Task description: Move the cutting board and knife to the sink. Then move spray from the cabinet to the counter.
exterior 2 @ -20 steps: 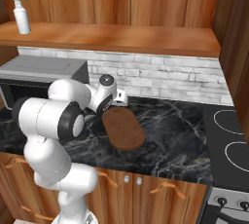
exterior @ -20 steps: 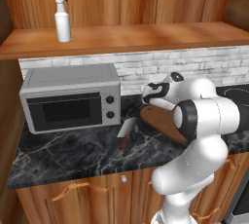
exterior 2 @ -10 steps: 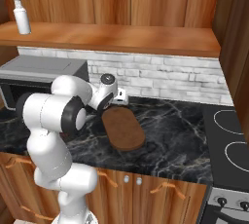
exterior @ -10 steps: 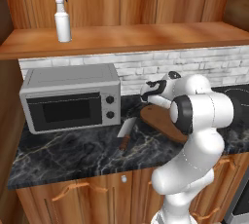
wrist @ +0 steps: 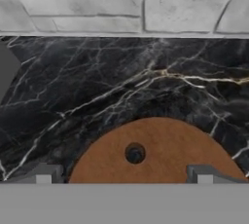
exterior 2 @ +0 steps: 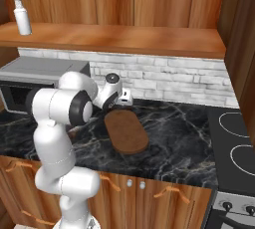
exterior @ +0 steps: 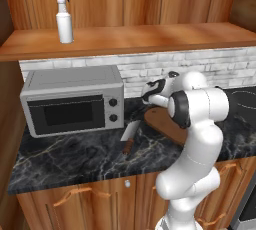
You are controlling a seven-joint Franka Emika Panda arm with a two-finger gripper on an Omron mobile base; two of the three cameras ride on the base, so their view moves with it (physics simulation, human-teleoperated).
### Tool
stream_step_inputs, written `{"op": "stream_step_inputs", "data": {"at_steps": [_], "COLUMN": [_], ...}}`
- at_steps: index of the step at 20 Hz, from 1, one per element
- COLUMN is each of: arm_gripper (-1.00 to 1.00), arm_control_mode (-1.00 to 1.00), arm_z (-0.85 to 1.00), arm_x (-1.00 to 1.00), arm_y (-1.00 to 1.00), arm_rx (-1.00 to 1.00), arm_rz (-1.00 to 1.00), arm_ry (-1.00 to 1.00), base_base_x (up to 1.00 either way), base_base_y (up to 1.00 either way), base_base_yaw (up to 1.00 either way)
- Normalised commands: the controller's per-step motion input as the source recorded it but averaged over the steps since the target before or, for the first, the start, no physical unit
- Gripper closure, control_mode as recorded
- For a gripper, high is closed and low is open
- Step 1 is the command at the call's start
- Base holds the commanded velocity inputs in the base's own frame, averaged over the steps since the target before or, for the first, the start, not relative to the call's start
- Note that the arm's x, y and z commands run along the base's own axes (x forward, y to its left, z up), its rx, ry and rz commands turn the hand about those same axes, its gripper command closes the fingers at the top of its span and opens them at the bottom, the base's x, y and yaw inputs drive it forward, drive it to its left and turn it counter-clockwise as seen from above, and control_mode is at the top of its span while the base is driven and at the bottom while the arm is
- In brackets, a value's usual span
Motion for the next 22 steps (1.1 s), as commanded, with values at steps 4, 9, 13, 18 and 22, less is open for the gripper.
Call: {"op": "stream_step_inputs", "data": {"at_steps": [4,9,13,18,22], "arm_gripper": [-1.0,-1.0,-1.0,-1.0,-1.0], "arm_control_mode": [-1.0,-1.0,-1.0,-1.0,-1.0], "arm_z": [-0.15,-0.17,-0.19,-0.19,-0.23], "arm_x": [0.31,0.23,0.22,0.24,0.23], "arm_y": [0.0,0.0,0.0,0.0,0.0], "arm_rx": [0.0,-0.01,0.0,0.0,-0.01], "arm_rz": [0.01,0.02,0.02,0.03,0.04], "arm_ry": [0.0,0.0,0.0,0.0,0.0], "base_base_x": [0.0,0.0,0.0,0.0,0.0], "base_base_y": [0.0,0.0,0.0,0.0,0.0], "base_base_yaw": [0.0,0.0,0.0,0.0,0.0]}}
